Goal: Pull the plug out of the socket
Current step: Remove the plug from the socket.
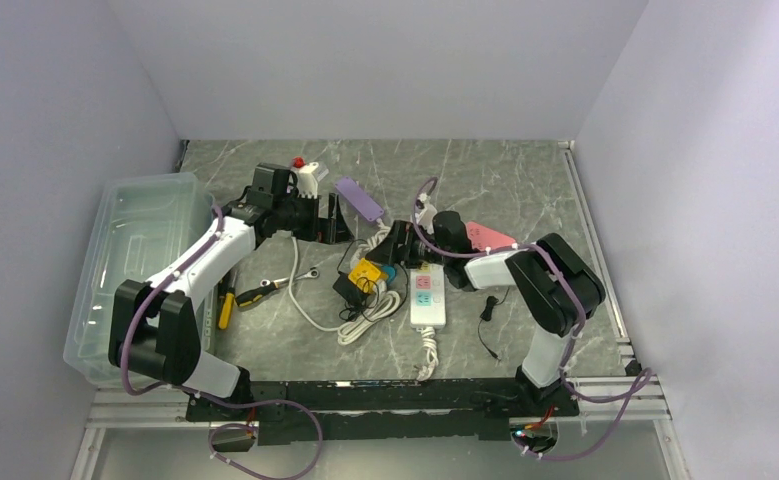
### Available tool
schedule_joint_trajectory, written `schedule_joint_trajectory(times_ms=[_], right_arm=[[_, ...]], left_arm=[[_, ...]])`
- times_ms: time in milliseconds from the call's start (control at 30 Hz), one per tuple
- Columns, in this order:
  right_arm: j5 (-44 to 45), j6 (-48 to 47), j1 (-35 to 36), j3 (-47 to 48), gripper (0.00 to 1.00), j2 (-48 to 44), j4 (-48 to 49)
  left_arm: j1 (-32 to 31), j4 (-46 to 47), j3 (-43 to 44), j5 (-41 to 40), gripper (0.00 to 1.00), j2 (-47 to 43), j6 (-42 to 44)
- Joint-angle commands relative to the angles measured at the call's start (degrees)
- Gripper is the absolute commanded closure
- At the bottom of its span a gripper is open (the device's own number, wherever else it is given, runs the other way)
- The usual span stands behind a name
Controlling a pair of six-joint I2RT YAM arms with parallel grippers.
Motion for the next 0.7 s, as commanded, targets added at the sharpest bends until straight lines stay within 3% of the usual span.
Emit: schedule_joint_trajectory(times_ms=[0, 200, 333, 500, 667], right_arm=[[-0.84, 0.35, -0.12, 0.86, 0.08, 0.24, 5.76], [1.05, -1.21, -0.20, -1.56, 0.26, -2.33, 7.84], [-0.52, -2.70, -0.20, -3.26, 0.59, -4.09, 11.73], [-1.60, -6.32, -0.13, -8.33, 0.77, -9.26, 18.66], [-1.57, -10.18, -0.02, -11.63, 0.87, -14.47, 19.82]], left_arm=[[-0.08, 1.16, 0.14, 1.34, 0.00, -0.14, 0.09], [-0.08, 1.63, 0.17, 2.83, 0.00, 0.54, -0.20], [-0.08, 2.59, -0.12, 5.27, 0.00, 0.42, -0.21], [-0.08, 4.72, -0.67, 11.64, 0.00, 1.42, -1.24], [-0.12, 7.52, -1.52, 14.76, 0.01, 3.57, -3.43]])
